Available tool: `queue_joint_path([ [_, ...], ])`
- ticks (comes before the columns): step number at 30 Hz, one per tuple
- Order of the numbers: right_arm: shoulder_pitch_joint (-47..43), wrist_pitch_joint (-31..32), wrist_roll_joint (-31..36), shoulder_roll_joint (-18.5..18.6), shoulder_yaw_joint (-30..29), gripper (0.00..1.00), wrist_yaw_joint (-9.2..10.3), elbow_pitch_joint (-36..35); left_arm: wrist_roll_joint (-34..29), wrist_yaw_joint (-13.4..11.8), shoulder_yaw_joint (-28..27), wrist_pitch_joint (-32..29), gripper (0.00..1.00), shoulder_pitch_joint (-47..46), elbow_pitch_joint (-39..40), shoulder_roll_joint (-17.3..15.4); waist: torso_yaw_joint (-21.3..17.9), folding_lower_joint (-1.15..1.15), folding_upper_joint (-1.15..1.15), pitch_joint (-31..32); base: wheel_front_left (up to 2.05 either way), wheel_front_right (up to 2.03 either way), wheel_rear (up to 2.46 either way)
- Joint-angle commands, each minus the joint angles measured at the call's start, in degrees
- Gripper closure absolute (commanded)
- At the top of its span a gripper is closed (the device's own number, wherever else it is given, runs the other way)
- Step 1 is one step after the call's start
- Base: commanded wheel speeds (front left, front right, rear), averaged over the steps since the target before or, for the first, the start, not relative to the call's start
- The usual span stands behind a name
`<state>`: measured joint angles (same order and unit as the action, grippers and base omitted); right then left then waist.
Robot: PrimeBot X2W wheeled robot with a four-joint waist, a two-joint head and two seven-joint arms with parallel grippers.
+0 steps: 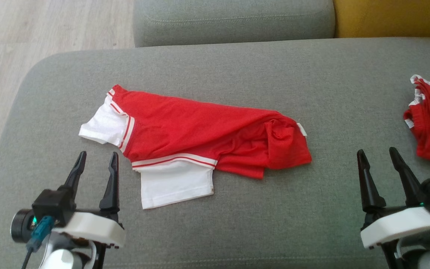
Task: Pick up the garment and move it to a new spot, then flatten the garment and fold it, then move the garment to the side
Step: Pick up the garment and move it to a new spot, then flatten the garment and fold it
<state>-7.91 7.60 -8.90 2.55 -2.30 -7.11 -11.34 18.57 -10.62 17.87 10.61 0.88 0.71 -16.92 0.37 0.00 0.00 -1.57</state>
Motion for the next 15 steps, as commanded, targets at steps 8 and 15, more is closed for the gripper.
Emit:
queue_joint_path([
  [8,1.30,0.08,0.10,0.33,1.07,0.00,-0.37,-2.55,0.21,-0.49,-1.88,0.17,0.00,-2.51,2.33,-1.65,-0.06,0.00,0.00,-0.46,0.00,0.00,0.00],
  [15,1.62,-0.31,-0.11,0.33,1.00,0.00,-0.37,-2.69,0.06,-0.65,-1.73,0.42,0.00,-3.14,2.44,-1.88,0.05,0.00,0.00,-1.13,0.00,0.00,0.00],
])
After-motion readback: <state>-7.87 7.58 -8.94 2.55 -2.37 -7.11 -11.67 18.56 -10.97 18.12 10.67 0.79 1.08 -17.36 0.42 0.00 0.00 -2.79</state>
